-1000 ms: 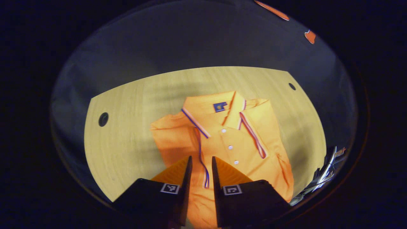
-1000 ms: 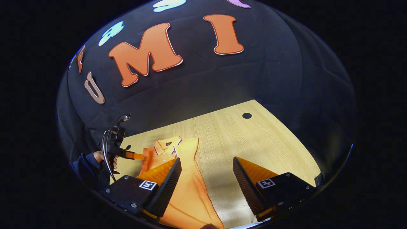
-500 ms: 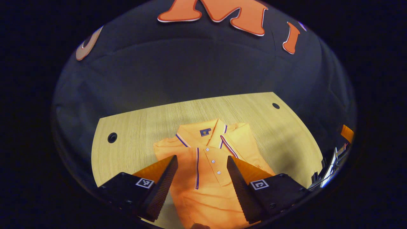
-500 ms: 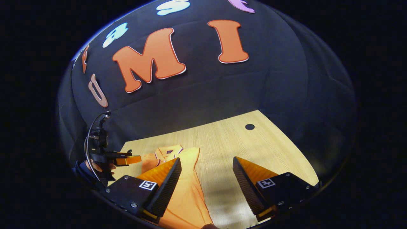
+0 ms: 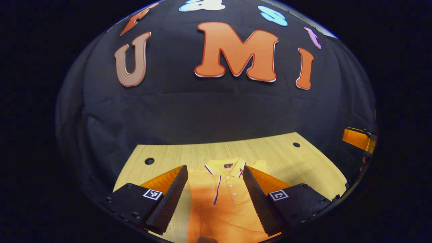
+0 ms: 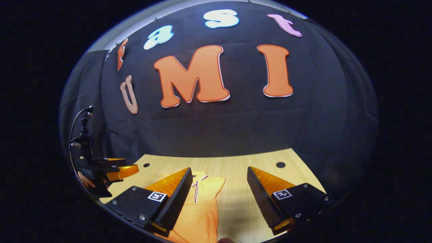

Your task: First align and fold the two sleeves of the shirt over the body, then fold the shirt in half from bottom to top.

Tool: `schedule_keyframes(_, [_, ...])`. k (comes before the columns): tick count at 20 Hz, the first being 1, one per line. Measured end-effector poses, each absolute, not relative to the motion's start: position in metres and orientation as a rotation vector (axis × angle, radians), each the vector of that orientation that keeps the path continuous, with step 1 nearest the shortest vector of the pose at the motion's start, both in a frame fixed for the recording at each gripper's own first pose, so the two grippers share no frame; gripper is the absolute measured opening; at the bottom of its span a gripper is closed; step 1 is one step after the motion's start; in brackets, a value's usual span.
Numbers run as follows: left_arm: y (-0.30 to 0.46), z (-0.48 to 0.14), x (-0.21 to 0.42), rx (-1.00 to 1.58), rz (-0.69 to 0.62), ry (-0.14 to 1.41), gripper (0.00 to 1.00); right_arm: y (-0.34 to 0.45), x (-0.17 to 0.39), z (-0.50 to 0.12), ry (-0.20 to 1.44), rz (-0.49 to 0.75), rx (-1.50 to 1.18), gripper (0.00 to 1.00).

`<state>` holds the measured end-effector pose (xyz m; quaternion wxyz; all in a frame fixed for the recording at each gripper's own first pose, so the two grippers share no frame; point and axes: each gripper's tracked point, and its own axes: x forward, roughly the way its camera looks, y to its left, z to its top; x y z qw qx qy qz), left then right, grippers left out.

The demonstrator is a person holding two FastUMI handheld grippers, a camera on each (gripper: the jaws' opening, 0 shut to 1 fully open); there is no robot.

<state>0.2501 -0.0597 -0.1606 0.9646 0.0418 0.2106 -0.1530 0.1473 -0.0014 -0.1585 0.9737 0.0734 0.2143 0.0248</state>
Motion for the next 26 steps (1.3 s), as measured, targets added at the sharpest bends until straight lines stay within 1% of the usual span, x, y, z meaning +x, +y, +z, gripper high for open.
schedule_keyframes(3, [-0.043, -0.128, 0.225, 0.084, -0.269, 0.296, 0.98, 0.011, 0.143, -0.133, 0.312, 0.074, 0.098, 0.99])
schedule_keyframes(5, [-0.028, -0.103, 0.206, 0.083, -0.248, 0.233, 0.98, 0.019, 0.135, -0.123, 0.268, 0.075, 0.070, 0.98])
schedule_keyframes(8, [-0.009, -0.077, 0.179, 0.063, -0.232, 0.179, 0.98, 0.030, 0.117, -0.121, 0.267, 0.053, 0.056, 0.98])
schedule_keyframes(10, [0.004, -0.076, 0.167, 0.061, -0.225, 0.168, 0.98, 0.043, 0.100, -0.123, 0.281, 0.050, 0.067, 0.98])
schedule_keyframes(12, [0.024, -0.089, 0.134, 0.071, -0.232, 0.171, 0.98, 0.051, 0.082, -0.134, 0.315, 0.046, 0.062, 0.98])
schedule_keyframes(17, [0.048, -0.142, 0.087, 0.148, -0.282, 0.301, 0.98, 0.064, 0.021, -0.189, 0.525, 0.011, 0.057, 0.98])
schedule_keyframes(21, [0.068, -0.166, 0.060, 0.189, -0.271, 0.362, 0.98, 0.069, -0.015, -0.211, 0.603, -0.003, 0.051, 0.98])
schedule_keyframes(26, [0.068, -0.226, 0.022, 0.179, -0.309, 0.589, 0.99, 0.071, -0.058, -0.248, 0.745, -0.013, 0.069, 0.98])
